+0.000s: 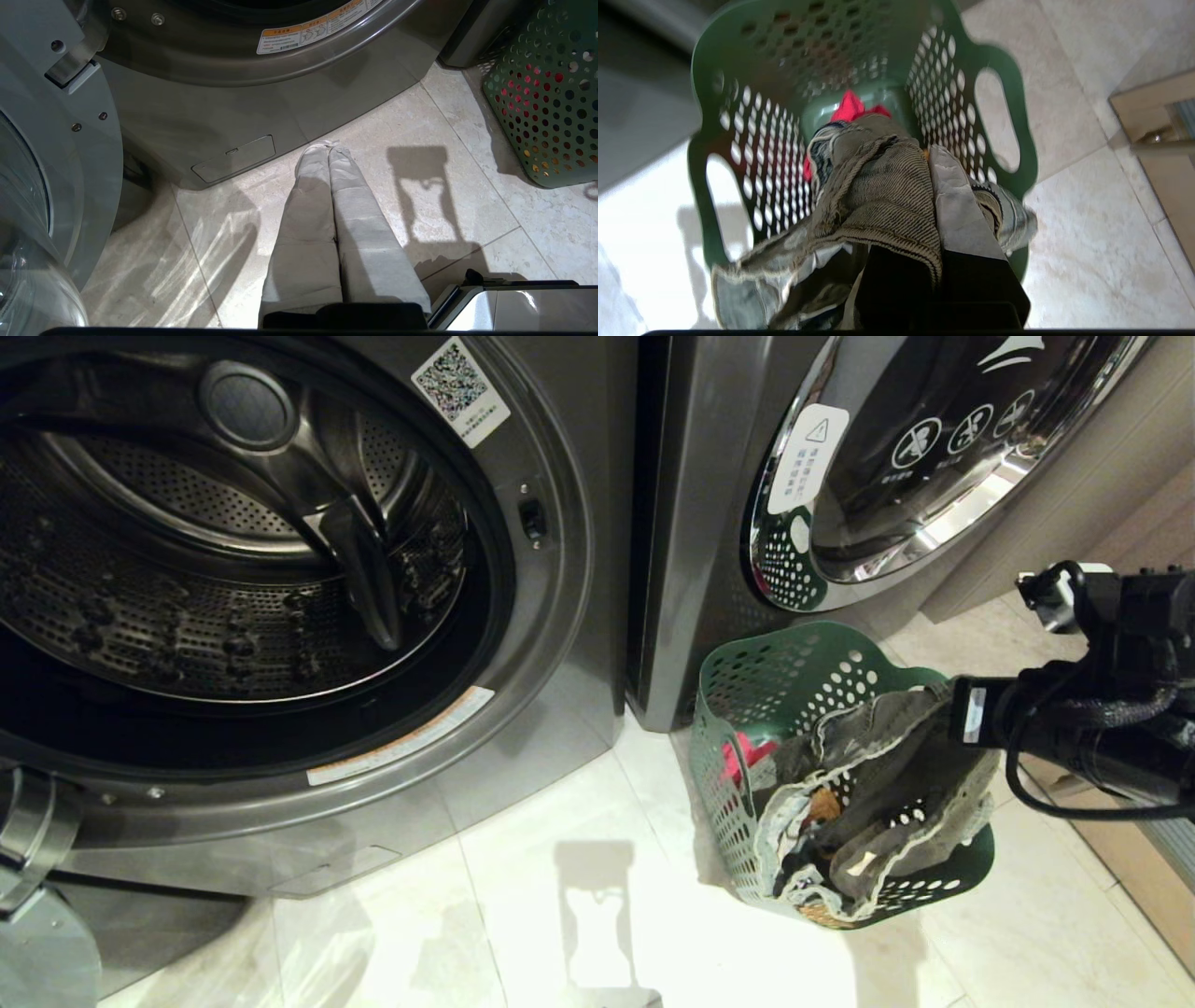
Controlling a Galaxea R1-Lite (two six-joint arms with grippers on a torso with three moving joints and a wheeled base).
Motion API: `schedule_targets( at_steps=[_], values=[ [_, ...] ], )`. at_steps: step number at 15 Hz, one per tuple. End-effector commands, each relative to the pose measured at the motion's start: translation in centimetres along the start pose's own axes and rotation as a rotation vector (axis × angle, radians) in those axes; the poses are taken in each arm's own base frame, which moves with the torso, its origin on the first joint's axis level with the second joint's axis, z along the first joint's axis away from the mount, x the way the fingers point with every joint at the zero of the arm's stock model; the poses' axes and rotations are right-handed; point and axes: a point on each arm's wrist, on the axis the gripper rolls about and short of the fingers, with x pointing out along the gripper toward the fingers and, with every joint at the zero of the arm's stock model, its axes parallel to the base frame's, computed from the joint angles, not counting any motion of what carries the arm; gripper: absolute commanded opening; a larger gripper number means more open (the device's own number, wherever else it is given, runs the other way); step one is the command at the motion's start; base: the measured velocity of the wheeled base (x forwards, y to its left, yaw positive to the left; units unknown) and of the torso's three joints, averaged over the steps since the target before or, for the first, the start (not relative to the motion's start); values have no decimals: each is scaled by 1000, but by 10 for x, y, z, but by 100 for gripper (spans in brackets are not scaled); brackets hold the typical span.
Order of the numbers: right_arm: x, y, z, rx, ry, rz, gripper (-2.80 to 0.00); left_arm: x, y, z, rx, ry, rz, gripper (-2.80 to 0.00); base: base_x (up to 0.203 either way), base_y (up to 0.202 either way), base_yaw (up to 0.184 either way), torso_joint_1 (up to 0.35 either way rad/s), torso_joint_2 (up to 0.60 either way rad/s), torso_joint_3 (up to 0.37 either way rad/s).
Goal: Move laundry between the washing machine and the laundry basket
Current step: Pick a cloth and place it into the basket
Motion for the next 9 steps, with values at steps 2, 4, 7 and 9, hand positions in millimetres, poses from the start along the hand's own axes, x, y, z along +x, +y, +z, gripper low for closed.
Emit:
schedule_targets(
  at_steps=[2, 4, 7, 9],
  values=[
    [35, 4, 10, 14, -7, -30, -280, 0, 0, -1, 0, 4, 0, -280, 0, 0, 0, 0, 0, 0],
    [54, 6, 12, 15, -2, -44, -280, 0, 0, -2, 0, 5, 0, -280, 0, 0, 0, 0, 0, 0],
    [65, 9, 6, 4, 24, -34, 0, 0, 0, -2, -6, 5, 0, -280, 0, 0, 0, 0, 0, 0],
    [69, 10, 10, 10, 13, -32, 0, 0, 0, -1, -6, 4, 0, -280, 0, 0, 0, 0, 0, 0]
  ],
)
